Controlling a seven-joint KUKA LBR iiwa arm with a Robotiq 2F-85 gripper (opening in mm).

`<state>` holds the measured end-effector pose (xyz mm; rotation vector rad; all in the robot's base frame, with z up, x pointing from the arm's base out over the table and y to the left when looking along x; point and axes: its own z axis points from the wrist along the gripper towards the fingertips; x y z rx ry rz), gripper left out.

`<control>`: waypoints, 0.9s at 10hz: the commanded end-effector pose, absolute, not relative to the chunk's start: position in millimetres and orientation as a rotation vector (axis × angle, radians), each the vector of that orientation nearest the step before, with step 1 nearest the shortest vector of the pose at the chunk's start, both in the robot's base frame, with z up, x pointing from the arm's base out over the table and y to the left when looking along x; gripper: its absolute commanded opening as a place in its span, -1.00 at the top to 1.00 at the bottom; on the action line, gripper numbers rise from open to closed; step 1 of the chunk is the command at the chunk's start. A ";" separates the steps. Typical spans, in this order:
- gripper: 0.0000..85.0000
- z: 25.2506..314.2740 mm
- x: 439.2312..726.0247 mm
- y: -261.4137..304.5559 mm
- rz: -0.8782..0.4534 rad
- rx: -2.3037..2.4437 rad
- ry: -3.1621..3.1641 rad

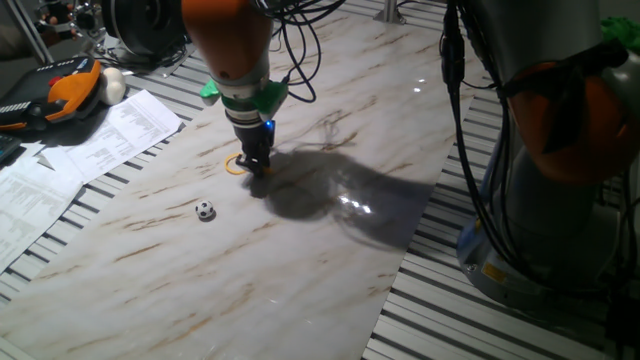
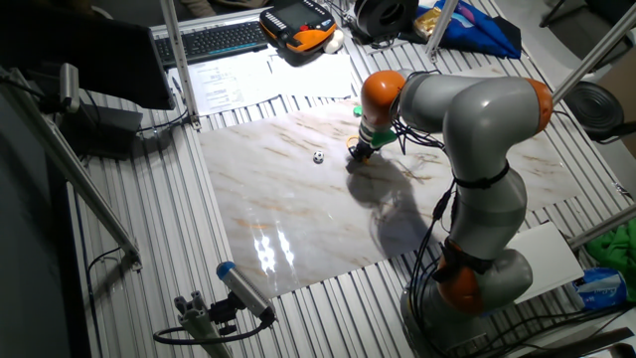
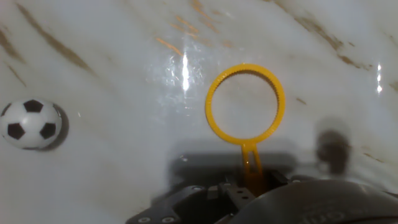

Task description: Attach the bubble ring to the ball

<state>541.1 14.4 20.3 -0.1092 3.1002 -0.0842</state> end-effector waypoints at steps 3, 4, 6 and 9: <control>0.60 17.8 542.6 15.4 -0.076 -0.109 3.102; 0.60 16.6 543.2 14.9 -0.078 -0.124 3.106; 1.00 17.1 544.2 14.2 -0.083 -0.157 3.119; 1.00 27.0 542.9 17.8 -0.085 -0.109 3.129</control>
